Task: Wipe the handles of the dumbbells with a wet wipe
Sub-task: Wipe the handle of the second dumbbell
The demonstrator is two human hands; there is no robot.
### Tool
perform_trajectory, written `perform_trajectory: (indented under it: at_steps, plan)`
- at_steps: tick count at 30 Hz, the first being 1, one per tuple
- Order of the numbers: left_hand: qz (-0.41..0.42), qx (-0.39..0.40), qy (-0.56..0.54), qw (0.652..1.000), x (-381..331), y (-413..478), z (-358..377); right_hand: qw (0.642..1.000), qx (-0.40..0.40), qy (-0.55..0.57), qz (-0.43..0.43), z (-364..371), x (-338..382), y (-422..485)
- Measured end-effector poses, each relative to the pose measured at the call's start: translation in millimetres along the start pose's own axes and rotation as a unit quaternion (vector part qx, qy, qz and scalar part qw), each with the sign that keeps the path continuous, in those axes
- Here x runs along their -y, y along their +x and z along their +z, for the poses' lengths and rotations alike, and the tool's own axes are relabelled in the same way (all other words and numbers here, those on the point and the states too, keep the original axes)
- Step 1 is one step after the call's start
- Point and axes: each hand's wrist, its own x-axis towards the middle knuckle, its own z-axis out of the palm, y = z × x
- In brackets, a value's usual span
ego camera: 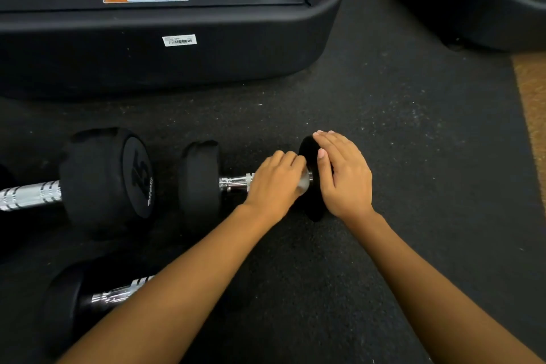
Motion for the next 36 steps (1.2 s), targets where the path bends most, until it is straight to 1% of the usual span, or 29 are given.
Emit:
perform_trajectory:
  at_steps: [3,9,14,17,20,22,24,27,29,31,33,36]
  plan:
    - [0.012,-0.015,0.017,1.000,8,-7,-2,1.000,0.001,-0.003,0.002,0,0,0]
    - [-0.013,-0.015,0.018,1.000,-15,4,5,1.000,-0.003,-0.005,0.003,0,1,0]
    - [0.038,-0.050,0.024,0.998,3,-7,5,1.000,-0.001,0.004,0.003,0,0,0]
    - [0.032,-0.052,0.020,0.998,6,-8,3,1.000,-0.002,0.006,0.005,0,-1,-1]
    - [0.001,-0.011,-0.031,0.999,-4,-4,3,1.000,-0.001,0.003,0.007,0,0,-1]
    - [-0.018,-0.003,-0.080,0.997,-2,-5,3,1.000,-0.002,0.002,0.007,0,0,0]
    - [-0.034,0.007,-0.099,0.994,6,-8,-1,1.000,-0.003,0.002,0.005,0,0,-1]
    - [-0.080,0.055,-0.056,0.994,19,-4,-10,1.000,-0.002,0.002,0.004,-1,0,-1]
    - [-0.115,0.089,-0.027,0.989,18,3,-12,1.000,-0.001,0.003,0.004,-1,0,0]
    - [-0.133,0.117,-0.007,0.984,13,12,-12,1.000,-0.001,0.002,0.004,0,0,0]
    - [-0.110,0.123,0.003,0.986,5,16,-9,1.000,-0.001,0.000,0.004,0,0,0]
    - [-0.047,0.102,-0.055,0.992,2,9,-1,1.000,0.002,0.001,0.005,-1,1,0]
